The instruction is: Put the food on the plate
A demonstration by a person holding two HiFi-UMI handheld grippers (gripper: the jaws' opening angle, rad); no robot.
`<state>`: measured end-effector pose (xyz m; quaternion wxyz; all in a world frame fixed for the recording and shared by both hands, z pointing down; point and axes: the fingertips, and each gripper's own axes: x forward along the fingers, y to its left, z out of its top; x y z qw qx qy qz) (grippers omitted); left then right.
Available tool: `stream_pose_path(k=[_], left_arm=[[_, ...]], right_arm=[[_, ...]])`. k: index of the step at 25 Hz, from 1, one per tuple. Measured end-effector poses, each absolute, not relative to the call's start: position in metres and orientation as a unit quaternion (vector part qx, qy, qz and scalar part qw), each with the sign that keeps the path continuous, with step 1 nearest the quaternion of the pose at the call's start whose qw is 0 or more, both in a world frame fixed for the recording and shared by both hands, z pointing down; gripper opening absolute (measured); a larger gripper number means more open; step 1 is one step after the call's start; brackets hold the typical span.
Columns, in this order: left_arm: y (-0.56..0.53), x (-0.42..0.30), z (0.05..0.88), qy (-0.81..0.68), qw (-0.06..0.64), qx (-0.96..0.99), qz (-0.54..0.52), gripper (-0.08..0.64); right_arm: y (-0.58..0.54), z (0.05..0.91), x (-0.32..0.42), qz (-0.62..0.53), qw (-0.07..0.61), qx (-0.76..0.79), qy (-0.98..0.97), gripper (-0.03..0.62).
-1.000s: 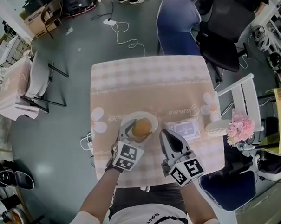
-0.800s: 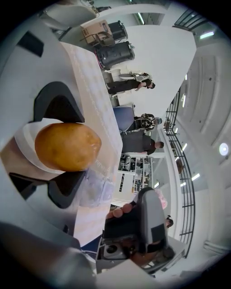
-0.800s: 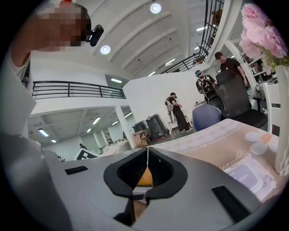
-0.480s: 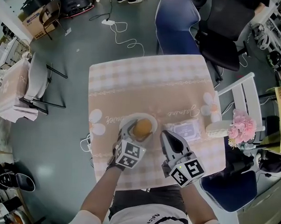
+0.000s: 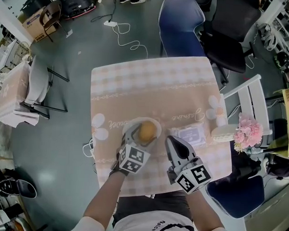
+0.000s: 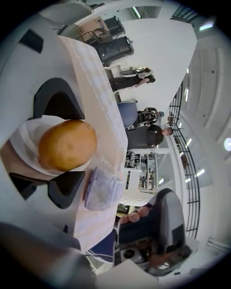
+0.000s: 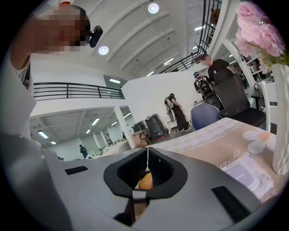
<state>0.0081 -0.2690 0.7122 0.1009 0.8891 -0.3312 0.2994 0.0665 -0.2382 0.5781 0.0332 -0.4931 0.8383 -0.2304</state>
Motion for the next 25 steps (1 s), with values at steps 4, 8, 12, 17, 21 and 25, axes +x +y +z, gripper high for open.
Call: stream_pose_path(k=[4,8,12,17,21,25], left_arm=[[-0.266,0.002,0.697,-0.339,0.098,0.888,0.295,0.337],[-0.257,-0.008,0.670,-0.354,0.101,0.886,0.283,0.337],[-0.242,-0.016,0.637,-0.365,0.109,0.887,0.262,0.336],[-0.227,-0.030,0.582,-0.388,0.125,0.888,0.214,0.305],[-0.215,-0.037,0.537,-0.402,0.129,0.889,0.176,0.220],[-0.202,-0.045,0.500,-0.413,0.134,0.890,0.137,0.123]], right_arm=[[-0.238,0.571,0.061,-0.232,0.032,-0.489,0.840,0.018],[-0.234,0.555,0.053,-0.231,0.030,-0.483,0.844,0.018],[-0.227,0.536,0.048,-0.230,0.027,-0.479,0.847,0.018],[-0.217,0.511,0.038,-0.227,0.024,-0.471,0.852,0.018],[-0.209,0.491,0.029,-0.221,0.019,-0.463,0.858,0.018],[-0.198,0.471,0.016,-0.212,0.015,-0.451,0.867,0.018]])
